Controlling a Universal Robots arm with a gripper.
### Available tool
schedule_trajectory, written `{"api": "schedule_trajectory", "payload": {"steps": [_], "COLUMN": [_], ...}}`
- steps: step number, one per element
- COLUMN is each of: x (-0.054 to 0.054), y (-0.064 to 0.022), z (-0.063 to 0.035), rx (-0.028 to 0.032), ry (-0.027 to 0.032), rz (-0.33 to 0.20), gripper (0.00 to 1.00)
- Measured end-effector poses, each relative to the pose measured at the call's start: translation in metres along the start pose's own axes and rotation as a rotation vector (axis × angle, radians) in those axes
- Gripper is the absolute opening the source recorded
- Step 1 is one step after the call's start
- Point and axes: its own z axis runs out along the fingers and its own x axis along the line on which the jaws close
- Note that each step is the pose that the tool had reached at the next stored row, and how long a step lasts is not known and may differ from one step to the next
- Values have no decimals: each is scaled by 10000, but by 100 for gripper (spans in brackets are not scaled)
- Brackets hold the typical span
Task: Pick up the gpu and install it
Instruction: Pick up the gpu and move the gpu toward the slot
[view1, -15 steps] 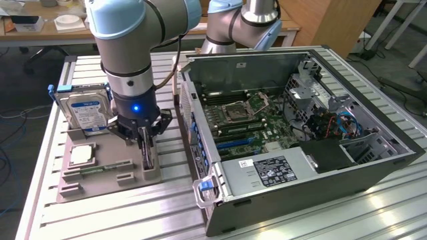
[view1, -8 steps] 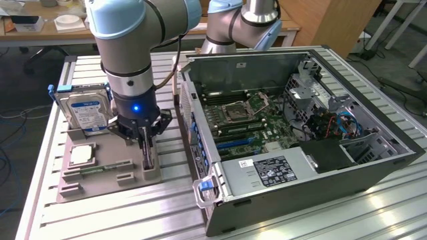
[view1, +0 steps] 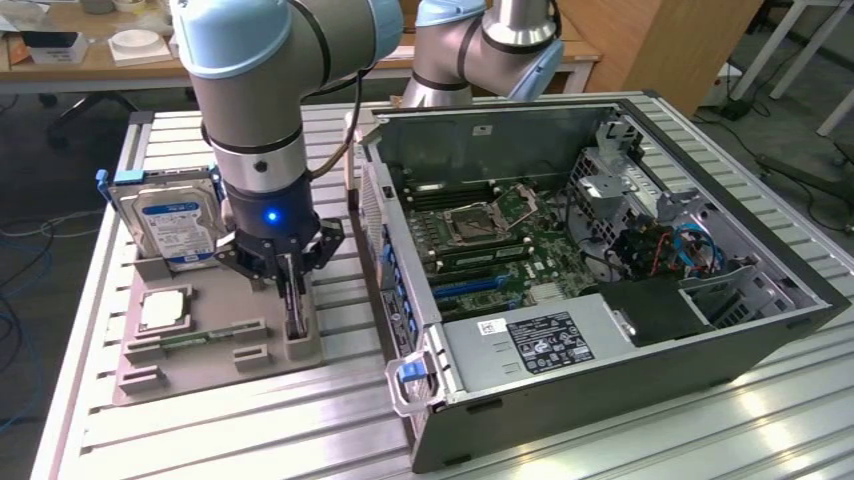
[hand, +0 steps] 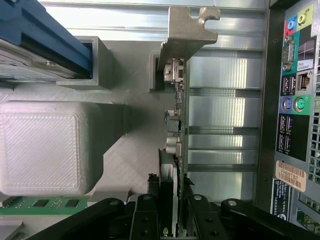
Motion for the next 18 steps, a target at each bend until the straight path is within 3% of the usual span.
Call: {"api": "schedule_trajectory", "payload": {"steps": [12,18], "x": [-1,-3], "y": [0,-1], "z": [-2,-133], "rx": [-2,-1], "ry": [-3,-1], "rz": [0,0], "gripper": [27,27]}}
